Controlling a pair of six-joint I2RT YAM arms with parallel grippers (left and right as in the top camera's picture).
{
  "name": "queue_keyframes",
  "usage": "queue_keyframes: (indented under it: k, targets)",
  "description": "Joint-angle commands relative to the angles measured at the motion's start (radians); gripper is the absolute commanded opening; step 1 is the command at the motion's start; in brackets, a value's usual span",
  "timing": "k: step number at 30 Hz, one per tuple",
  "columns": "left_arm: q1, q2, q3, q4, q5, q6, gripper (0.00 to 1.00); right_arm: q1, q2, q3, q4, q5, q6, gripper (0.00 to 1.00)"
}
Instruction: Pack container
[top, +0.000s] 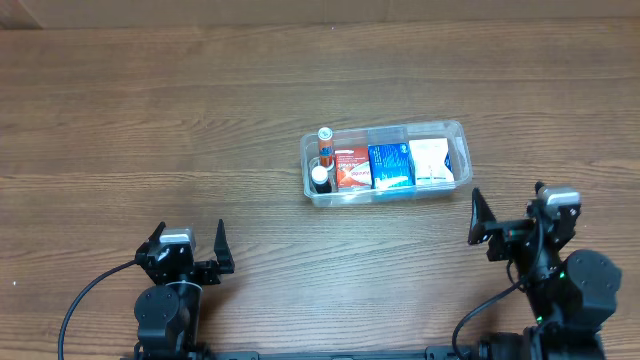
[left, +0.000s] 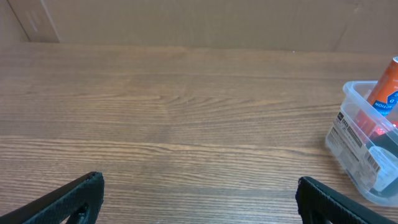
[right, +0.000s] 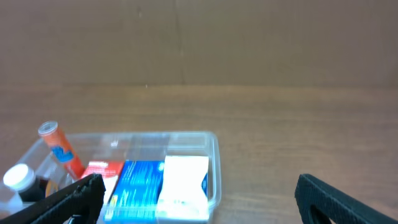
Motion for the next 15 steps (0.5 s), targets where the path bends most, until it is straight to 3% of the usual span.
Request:
queue_keyframes:
  k: [1, 9, 15]
  targets:
    - [0.003, -0.010, -0.006, 0.005, 0.008, -0.008, 1.00, 0.003, -0.116, -0.134, 0.063, -0.011, 0.000, 1.00]
    - [0.003, -0.010, -0.006, 0.005, 0.008, -0.008, 1.00, 0.003, -0.351, -0.292, 0.080, -0.010, 0.000, 1.00]
    - [0.003, -0.010, -0.006, 0.005, 0.008, -0.008, 1.00, 0.004, -0.349, -0.337, 0.086, 0.019, 0.000, 1.00]
